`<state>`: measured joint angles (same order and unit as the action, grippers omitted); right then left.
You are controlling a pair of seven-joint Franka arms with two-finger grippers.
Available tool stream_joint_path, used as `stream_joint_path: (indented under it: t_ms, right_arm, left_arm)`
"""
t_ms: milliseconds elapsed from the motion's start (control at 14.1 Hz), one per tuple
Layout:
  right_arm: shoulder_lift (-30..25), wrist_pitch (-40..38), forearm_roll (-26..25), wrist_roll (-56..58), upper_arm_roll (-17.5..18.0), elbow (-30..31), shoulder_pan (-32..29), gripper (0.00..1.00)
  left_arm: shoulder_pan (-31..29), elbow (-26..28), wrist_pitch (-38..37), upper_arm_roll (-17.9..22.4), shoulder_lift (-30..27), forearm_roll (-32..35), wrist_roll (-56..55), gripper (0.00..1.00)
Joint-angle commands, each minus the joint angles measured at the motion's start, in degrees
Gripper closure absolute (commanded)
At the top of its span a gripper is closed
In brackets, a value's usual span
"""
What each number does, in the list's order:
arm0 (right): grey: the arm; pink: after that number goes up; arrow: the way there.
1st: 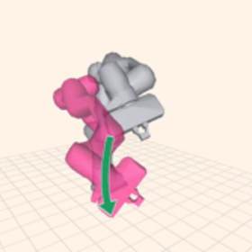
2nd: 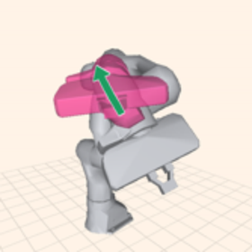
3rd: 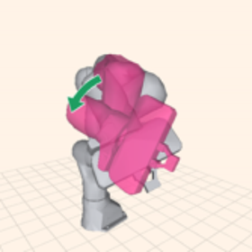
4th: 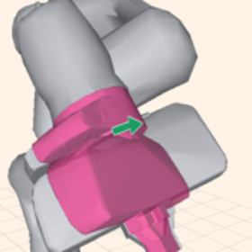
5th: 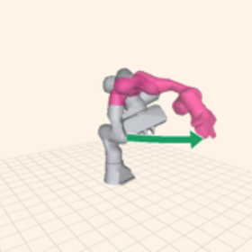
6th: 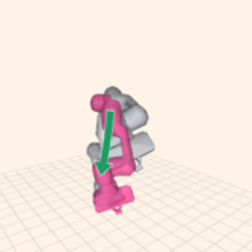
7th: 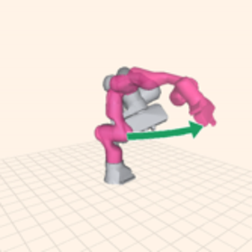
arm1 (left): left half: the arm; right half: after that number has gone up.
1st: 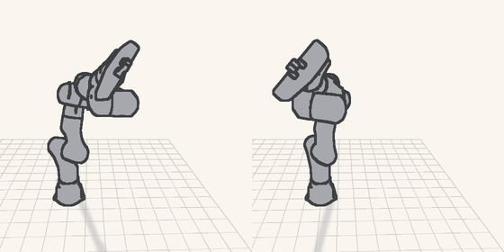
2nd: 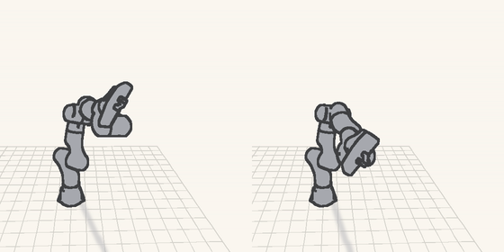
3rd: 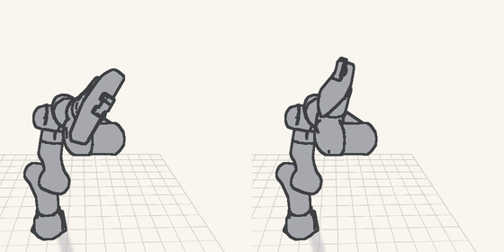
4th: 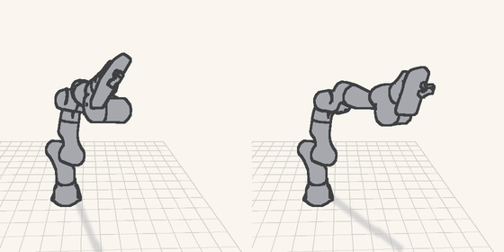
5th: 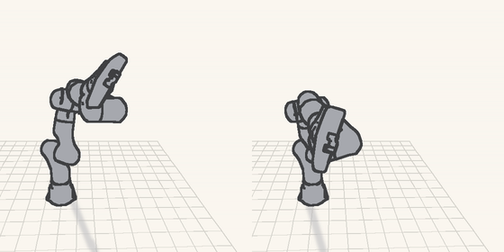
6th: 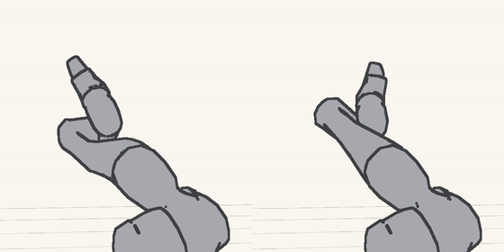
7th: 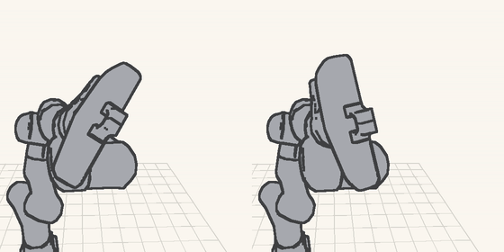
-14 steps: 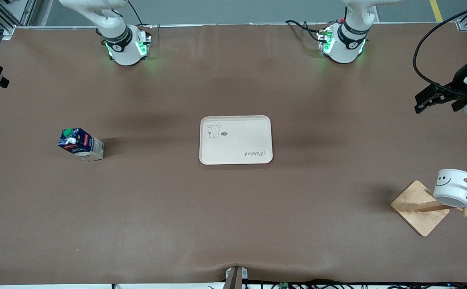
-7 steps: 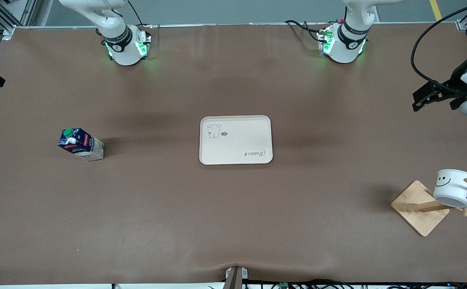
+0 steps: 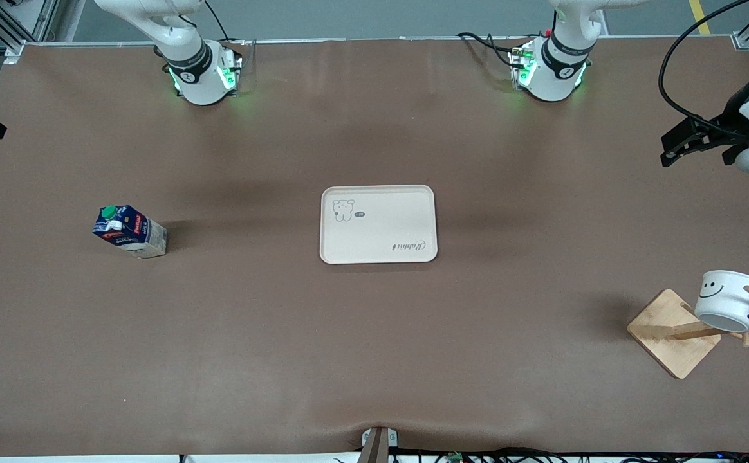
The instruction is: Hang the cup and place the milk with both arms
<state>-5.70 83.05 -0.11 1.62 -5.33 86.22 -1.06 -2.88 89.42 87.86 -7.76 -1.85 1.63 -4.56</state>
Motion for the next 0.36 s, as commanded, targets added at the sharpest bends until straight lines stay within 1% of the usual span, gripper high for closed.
stream_joint_path:
  t_ms: [0,285]
  right_arm:
    - [0.3,-0.5,-0.5,0.0,0.4,-1.0,-0.8,0.00]
    - [0.3,-1.0,-0.4,0.0,0.4,-0.9,-0.7,0.00]
  left_arm:
    - [-0.1,-0.9,-1.9,-0.4,-0.3,-0.9,0.4,0.00]
    - [0.0,-2.2,-3.0,-0.2,-0.3,-0.9,0.5,0.00]
